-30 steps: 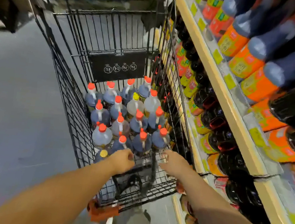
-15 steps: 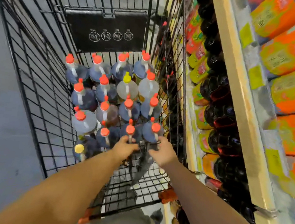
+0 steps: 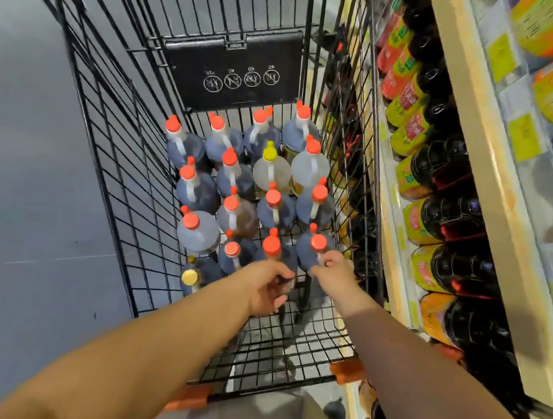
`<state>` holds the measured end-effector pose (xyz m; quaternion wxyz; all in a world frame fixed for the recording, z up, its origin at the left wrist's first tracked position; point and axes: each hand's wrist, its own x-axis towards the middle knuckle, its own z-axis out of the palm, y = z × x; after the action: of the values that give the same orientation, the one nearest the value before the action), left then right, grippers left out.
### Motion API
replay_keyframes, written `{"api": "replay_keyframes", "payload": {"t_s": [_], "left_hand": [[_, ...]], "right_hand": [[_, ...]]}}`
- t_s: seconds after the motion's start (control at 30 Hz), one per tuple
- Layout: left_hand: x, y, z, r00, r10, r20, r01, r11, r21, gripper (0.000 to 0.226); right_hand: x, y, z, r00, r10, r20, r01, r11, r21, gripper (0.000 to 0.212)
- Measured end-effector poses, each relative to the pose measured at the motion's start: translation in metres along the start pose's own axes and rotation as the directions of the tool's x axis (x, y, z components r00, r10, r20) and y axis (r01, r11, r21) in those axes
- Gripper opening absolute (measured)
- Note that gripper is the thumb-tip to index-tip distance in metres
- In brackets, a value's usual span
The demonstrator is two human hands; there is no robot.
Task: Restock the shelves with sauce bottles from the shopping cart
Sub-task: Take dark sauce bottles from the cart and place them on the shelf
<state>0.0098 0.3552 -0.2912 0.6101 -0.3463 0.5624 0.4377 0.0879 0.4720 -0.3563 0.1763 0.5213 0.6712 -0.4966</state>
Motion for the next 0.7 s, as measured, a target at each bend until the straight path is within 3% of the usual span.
{"api": "replay_keyframes", "payload": {"t_s": [0.23, 0.37, 0.53, 0.63, 0.7], "left_hand": [[-0.033, -0.011, -0.007, 0.989, 0.144, -0.042, -0.133, 0.972, 0.192, 0.024], [-0.051, -0.023, -0.020, 0.954, 0.298, -0.008, -0.272, 0.881, 0.388, 0.020], [-0.082, -0.032, -0.047, 0.874, 0.469, 0.129, -0.439, 0.647, 0.624, 0.024], [-0.108, -0.037, -0.064, 0.780, 0.549, 0.300, -0.571, 0.428, 0.701, 0.034], [-0.127, -0.040, -0.073, 0.724, 0.569, 0.391, -0.623, 0.295, 0.725, 0.025]], "right_hand": [[-0.039, -0.001, -0.004, 0.999, 0.022, -0.042, -0.017, 0.993, 0.115, 0.033], [-0.079, 0.002, -0.004, 0.999, 0.039, -0.027, -0.026, 0.931, 0.364, 0.036], [-0.134, -0.002, 0.013, 0.987, 0.059, -0.149, 0.032, 0.838, 0.545, 0.042], [-0.183, -0.004, 0.023, 0.955, -0.013, -0.297, 0.200, 0.767, 0.609, 0.046], [-0.219, -0.006, 0.031, 0.905, 0.009, -0.425, 0.273, 0.755, 0.596, 0.046]]}}
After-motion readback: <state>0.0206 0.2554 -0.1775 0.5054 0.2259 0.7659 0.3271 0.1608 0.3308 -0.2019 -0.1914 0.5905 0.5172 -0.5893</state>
